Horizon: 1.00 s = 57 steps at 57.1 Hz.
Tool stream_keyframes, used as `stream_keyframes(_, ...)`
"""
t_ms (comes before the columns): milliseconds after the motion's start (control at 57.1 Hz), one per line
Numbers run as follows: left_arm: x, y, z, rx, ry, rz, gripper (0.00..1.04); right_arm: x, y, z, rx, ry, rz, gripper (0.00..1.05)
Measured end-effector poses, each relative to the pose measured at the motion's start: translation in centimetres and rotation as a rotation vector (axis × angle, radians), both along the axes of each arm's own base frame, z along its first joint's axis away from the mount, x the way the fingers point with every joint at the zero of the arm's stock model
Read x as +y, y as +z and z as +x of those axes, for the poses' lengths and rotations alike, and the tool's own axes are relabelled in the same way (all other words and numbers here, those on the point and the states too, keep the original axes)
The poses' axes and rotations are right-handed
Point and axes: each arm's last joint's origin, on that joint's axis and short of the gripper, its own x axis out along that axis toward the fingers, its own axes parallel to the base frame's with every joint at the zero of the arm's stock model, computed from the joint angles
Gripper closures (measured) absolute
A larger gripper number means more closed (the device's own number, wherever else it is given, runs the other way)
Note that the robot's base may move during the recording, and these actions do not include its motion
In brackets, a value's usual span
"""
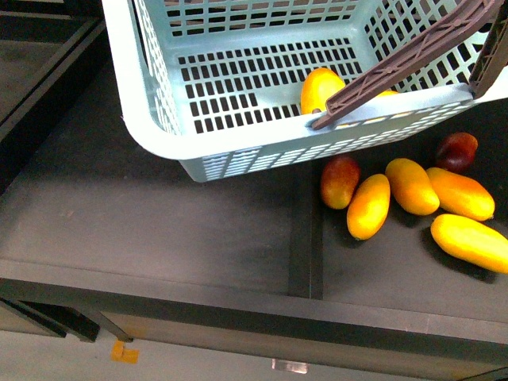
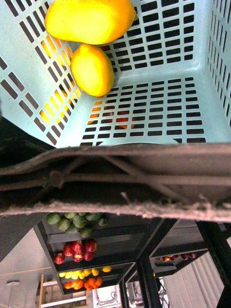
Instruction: Pick lemon and mango into basket
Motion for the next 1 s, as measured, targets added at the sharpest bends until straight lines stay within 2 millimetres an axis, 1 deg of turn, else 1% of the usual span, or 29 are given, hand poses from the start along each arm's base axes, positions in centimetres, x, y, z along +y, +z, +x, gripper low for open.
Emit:
stream_keyframes(473, 0.0, 0.0, 0.0, 0.000, -0.001, 0.000, 0.99, 0.0, 0.6, -2.0, -0.019, 0.000, 0.000, 1.03)
stream_keyframes(999, 0.0, 0.0, 0.0, 0.001, -0.001, -0.001, 0.99, 0.0, 0.5, -3.2, -0.019, 0.000, 0.000, 1.03)
